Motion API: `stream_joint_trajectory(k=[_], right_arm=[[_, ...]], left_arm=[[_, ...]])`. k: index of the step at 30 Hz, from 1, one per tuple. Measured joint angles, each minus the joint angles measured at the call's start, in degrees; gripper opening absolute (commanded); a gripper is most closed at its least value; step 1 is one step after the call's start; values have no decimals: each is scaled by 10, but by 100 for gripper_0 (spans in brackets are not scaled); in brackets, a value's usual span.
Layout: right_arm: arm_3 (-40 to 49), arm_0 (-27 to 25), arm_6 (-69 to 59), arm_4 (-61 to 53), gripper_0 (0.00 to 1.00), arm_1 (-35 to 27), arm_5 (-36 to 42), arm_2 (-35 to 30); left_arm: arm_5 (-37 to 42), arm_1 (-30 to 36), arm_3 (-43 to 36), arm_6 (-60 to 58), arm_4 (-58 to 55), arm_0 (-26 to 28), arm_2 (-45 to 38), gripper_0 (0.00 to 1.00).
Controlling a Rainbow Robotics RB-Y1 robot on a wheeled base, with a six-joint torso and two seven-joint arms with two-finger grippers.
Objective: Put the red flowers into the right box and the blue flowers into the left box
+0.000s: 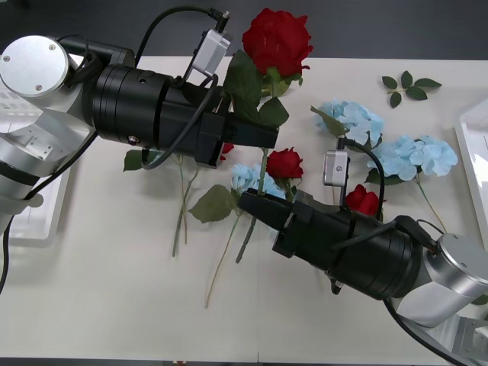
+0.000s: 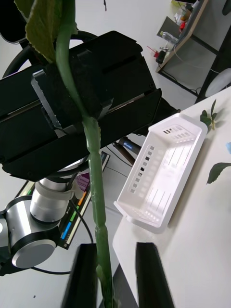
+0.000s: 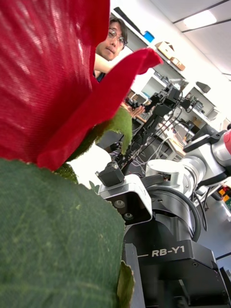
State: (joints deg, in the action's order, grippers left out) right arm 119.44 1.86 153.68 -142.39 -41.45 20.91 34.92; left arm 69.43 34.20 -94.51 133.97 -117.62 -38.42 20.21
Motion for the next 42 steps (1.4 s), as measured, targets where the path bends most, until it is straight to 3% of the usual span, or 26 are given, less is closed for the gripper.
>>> stream_joint_trajectory(k=[7,8,9,13,29,34,42], right_arm=[[0,3,0,0,0,0,-1,1],[0,3,0,0,0,0,-2,1],[0,4,0,0,0,0,-3,2],[0,4,0,0,0,0,-9,2],[0,10,0,0,0,-13,-8,2],[0,23,0,-6,0,-69,-10,2],[-3,26,-45,-19,0,-214,-22,-24]], left_arm=[[-1,0,0,0,0,0,0,0],[-1,0,0,0,0,0,0,14],[-1,0,0,0,0,0,0,42],[-1,0,0,0,0,0,0,99],[-1,0,0,0,0,0,0,100],[-1,0,0,0,0,0,0,100],[-1,1,10,0,4,19,-1,100]])
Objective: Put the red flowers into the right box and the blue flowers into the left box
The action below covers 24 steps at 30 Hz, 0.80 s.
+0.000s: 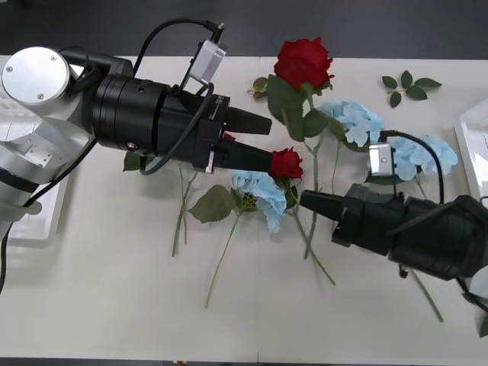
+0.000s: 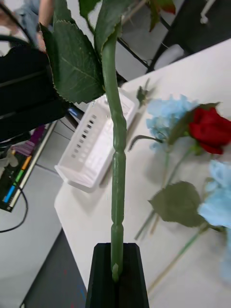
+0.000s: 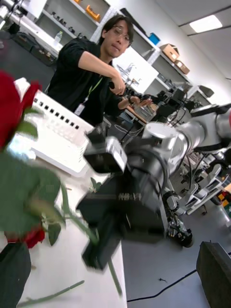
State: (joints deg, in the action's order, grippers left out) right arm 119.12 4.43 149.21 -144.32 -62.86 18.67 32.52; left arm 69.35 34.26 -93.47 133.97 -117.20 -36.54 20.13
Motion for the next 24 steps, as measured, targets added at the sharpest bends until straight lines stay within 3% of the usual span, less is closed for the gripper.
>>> stream_joint_trajectory(k=[9,15,19,24], right_arm=[[-76,0,-117,23,0,-110,20,-41],[-177,-6,-175,67,0,-148,86,-86],[-264,-35,-175,123,0,-148,153,-165],[-349,-76,-175,174,0,-148,218,-258]], left_arm=[[2,35,-1,-26,75,3,-33,100],[21,78,-15,-212,162,11,-33,100],[21,84,-45,-272,280,42,-54,100],[21,84,-81,-454,385,88,-90,100]])
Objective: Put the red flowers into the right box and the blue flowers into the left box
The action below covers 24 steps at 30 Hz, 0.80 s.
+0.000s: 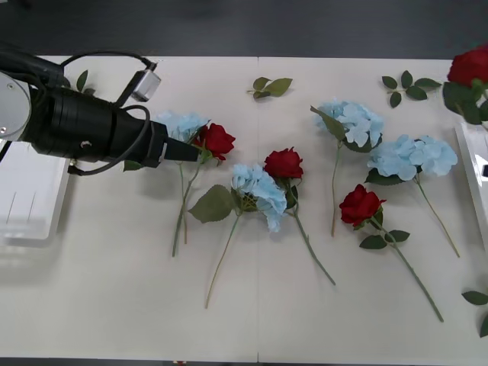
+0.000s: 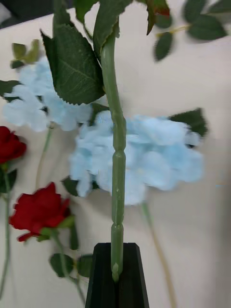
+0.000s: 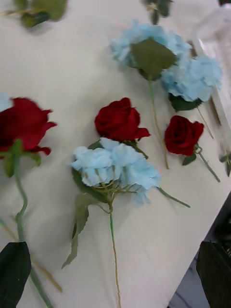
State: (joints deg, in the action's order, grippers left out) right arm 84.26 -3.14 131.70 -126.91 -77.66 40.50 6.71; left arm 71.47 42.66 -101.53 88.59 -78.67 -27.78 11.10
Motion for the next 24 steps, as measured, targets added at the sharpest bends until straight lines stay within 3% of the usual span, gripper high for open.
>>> stream_joint_trajectory(k=[5,13,17,24], right_arm=[[-62,-28,0,88,0,-4,19,-53],[-96,-27,0,240,0,-40,4,-40],[-116,-7,0,311,0,-40,-8,-40],[-153,47,0,420,0,-12,-24,-39]], left_arm=[[1,0,-6,-74,91,42,-9,100],[71,0,-62,-253,210,110,-34,100],[115,0,-104,-292,267,133,-48,100],[197,0,-141,-418,335,128,-39,100]])
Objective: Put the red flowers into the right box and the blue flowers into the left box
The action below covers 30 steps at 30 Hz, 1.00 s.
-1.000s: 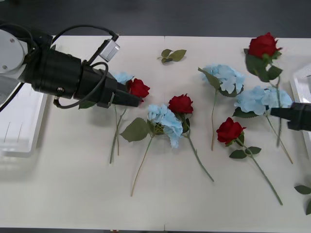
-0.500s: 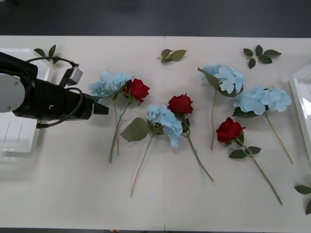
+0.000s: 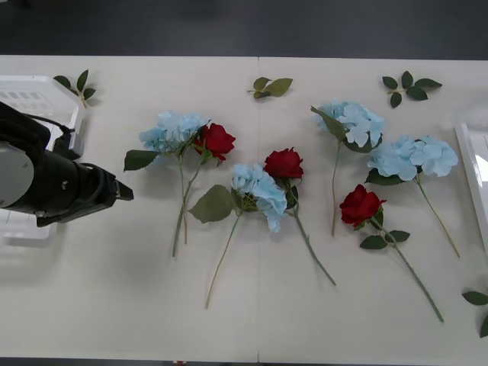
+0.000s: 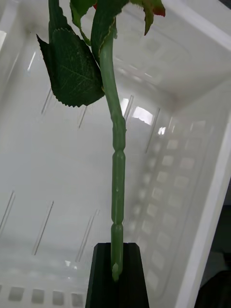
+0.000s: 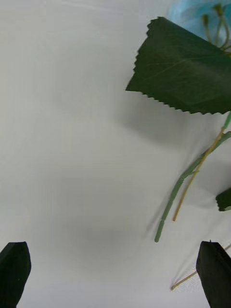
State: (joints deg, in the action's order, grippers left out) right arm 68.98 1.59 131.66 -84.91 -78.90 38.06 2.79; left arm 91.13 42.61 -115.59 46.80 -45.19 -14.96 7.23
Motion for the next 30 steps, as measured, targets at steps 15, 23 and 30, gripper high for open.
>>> stream_joint_trajectory(k=[15,23,30], right_arm=[[-69,9,-18,89,10,92,-17,0],[-70,19,-28,103,65,94,-17,0],[-70,59,-28,106,89,94,30,22]], left_arm=[[7,-72,29,-138,167,-99,184,100],[-16,-115,109,-138,199,-145,227,100],[-41,-130,170,-111,199,-164,228,100]])
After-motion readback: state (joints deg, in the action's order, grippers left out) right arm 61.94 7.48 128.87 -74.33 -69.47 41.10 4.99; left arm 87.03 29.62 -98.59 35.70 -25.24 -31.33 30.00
